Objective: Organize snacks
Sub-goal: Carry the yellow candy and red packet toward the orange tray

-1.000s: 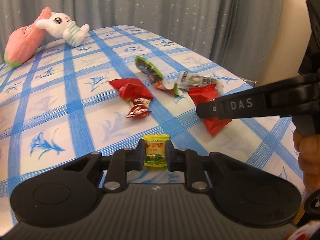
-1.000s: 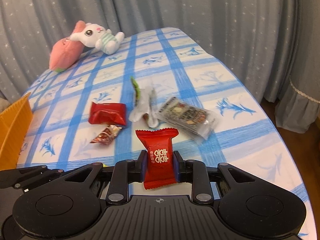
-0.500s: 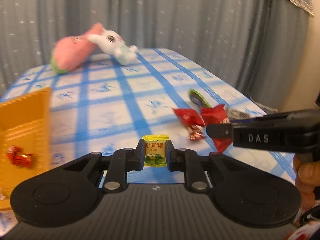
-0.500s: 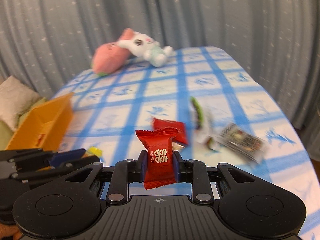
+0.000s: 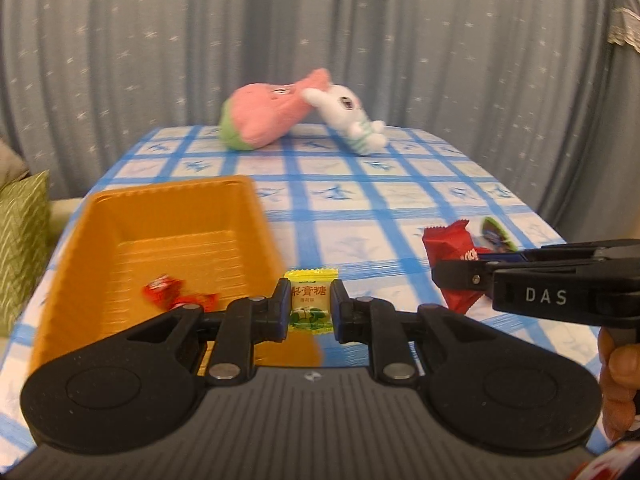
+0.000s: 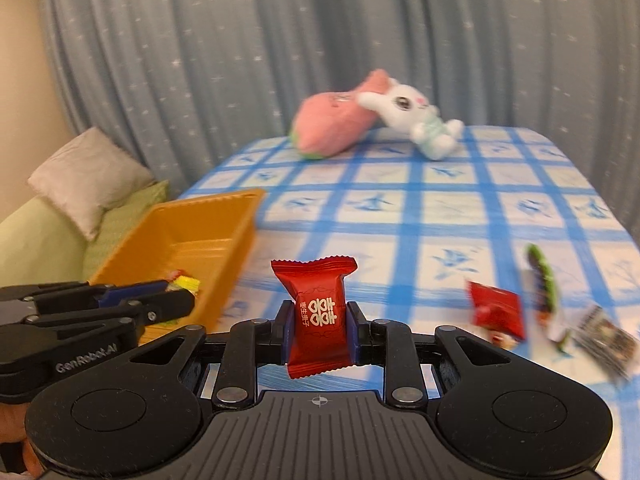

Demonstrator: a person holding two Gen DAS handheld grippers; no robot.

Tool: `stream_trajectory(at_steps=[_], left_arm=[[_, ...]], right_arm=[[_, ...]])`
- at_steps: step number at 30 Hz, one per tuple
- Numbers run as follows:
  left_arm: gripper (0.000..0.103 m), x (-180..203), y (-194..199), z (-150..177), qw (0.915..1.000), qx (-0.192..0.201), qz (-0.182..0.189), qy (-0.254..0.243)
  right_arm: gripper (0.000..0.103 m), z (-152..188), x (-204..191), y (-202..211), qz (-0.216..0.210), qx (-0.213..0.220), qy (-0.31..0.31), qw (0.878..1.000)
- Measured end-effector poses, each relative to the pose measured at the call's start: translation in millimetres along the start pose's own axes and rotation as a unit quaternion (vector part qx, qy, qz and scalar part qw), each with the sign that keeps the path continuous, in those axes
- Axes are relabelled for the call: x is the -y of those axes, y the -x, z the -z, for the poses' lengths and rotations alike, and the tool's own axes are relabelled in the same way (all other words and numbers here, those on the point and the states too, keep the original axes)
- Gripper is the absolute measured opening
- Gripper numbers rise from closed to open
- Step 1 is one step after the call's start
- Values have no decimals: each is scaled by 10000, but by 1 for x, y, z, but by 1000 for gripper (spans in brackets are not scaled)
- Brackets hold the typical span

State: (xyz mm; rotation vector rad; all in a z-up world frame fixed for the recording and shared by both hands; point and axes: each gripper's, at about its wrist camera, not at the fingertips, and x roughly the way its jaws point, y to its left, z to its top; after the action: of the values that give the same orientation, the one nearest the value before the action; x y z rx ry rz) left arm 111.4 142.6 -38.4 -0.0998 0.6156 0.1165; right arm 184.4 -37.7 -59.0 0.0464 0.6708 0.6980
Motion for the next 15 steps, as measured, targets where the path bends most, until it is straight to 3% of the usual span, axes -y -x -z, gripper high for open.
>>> stream_trajectory(at_steps=[15], left_arm=[[18,-65,8,11,9976,-69,-447,516]], right_arm=[[27,-11,-81,-44,-614,-138,532,9966]])
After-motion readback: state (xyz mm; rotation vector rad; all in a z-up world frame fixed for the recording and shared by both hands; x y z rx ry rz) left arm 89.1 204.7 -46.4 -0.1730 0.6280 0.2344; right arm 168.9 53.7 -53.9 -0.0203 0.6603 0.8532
